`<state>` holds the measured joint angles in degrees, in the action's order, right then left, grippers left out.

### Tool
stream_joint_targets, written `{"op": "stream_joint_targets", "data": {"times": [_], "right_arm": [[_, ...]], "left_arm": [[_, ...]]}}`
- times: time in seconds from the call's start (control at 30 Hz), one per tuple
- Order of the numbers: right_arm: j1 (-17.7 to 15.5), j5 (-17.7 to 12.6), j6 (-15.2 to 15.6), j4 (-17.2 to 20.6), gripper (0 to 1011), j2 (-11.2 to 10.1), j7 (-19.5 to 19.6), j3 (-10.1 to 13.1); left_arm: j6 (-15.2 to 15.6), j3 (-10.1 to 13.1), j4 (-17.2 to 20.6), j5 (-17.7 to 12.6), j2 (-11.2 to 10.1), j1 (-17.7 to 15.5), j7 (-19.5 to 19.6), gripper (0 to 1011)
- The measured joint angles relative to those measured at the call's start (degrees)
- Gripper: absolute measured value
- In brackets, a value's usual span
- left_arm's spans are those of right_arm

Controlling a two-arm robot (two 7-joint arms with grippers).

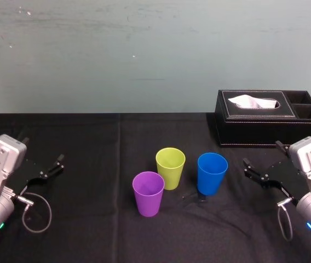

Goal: Stack the three plastic cups sequentially using one hand.

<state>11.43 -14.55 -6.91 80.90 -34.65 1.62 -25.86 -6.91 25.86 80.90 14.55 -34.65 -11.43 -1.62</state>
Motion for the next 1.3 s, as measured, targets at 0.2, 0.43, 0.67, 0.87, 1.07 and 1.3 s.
{"op": "stream_joint_targets", "data": {"times": [0.2, 0.43, 0.67, 0.87, 1.07, 1.3], "right_arm": [[0.0, 0.0, 0.0, 0.0, 1003, 0.0, 0.0, 0.0], [0.0, 0.0, 0.0, 0.0, 1003, 0.0, 0.0, 0.0], [0.0, 0.0, 0.0, 0.0, 1003, 0.0, 0.0, 0.0], [0.0, 0.0, 0.0, 0.0, 1003, 0.0, 0.0, 0.0], [0.0, 0.0, 0.0, 0.0, 1003, 0.0, 0.0, 0.0], [0.0, 0.0, 0.0, 0.0, 1003, 0.0, 0.0, 0.0]], "left_arm": [[0.0, 0.0, 0.0, 0.0, 0.0, 0.0, 0.0, 1000], [0.0, 0.0, 0.0, 0.0, 0.0, 0.0, 0.0, 1000], [0.0, 0.0, 0.0, 0.0, 0.0, 0.0, 0.0, 1000], [0.0, 0.0, 0.0, 0.0, 0.0, 0.0, 0.0, 1000], [0.0, 0.0, 0.0, 0.0, 0.0, 0.0, 0.0, 1000], [0.0, 0.0, 0.0, 0.0, 0.0, 0.0, 0.0, 1000]]}}
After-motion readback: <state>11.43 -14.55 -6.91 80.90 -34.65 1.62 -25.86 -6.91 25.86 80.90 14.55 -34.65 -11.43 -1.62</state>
